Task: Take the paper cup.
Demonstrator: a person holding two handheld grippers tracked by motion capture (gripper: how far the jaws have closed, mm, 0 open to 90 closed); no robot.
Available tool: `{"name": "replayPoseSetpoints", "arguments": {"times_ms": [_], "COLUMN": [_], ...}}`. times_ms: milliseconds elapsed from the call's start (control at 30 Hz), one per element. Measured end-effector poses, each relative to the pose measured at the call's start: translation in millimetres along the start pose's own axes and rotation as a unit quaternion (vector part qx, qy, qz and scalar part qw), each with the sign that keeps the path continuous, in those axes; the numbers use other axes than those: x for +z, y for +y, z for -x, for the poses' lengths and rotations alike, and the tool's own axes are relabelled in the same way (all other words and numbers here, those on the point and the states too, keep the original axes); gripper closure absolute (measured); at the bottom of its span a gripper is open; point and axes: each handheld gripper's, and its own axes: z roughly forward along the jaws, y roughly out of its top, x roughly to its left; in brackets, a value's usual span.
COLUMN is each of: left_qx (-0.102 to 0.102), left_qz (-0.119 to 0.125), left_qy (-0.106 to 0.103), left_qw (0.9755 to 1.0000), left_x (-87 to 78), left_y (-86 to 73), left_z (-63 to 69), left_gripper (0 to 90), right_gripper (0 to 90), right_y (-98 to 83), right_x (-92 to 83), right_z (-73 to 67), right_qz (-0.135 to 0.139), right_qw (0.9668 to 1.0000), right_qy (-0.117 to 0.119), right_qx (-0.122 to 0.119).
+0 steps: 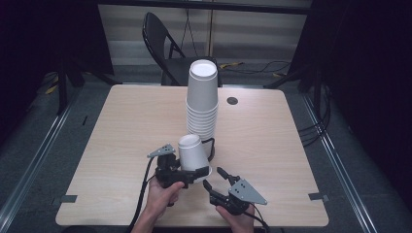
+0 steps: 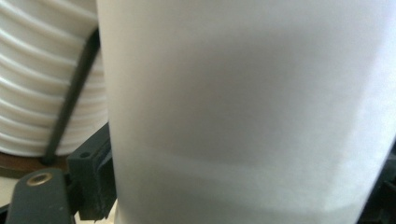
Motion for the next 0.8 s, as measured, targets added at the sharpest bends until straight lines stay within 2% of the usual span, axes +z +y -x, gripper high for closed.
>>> {"name": "replayPoseSetpoints", "arguments": {"times_ms": [167,300,400,533,633,733,767,800], "left_qx": [-0.043,-0.061,-0.079,-0.105,-0.128,-0.142,-0.151,-0.151], "left_qz": [0.007,0.008,0.011,0.017,0.023,0.025,0.028,0.025], "left_qy": [-0.02,-0.031,-0.036,-0.044,-0.053,-0.059,-0.062,-0.062], "left_qw": [0.9989,0.9976,0.9961,0.9933,0.9901,0.9878,0.9861,0.9862], "left_x": [1.5,0.0,-1.3,-2.4,-2.7,-2.0,-1.3,-1.2], "left_y": [-6.2,-7.5,-9.0,-12.5,-15.9,-19.1,-20.1,-21.2], "left_z": [-5.9,-8.9,-11.3,-14.4,-16.3,-16.6,-16.0,-16.1], "left_gripper": [12.5,12.5,12.5,12.6,12.7,12.7,12.7,12.7], "right_gripper": [43.3,45.1,47.2,49.9,52.2,54.4,56.5,56.5], "right_y": [-0.4,-0.2,0.5,1.4,1.8,2.1,2.0,2.0], "right_x": [1.4,1.9,2.0,2.6,2.8,3.3,4.1,4.1], "right_z": [-4.3,-5.7,-6.8,-8.7,-9.1,-8.2,-8.3,-8.3], "right_qz": [0.016,0.029,0.037,0.048,0.054,0.061,0.064,0.064], "right_qw": [0.9999,0.9995,0.9993,0.9987,0.9984,0.998,0.9977,0.9977], "right_qy": [0.005,0.01,0.006,0.007,0.008,0.008,0.004,0.004], "right_qx": [-0.001,0.005,-0.005,-0.014,-0.014,-0.016,-0.02,-0.02]}}
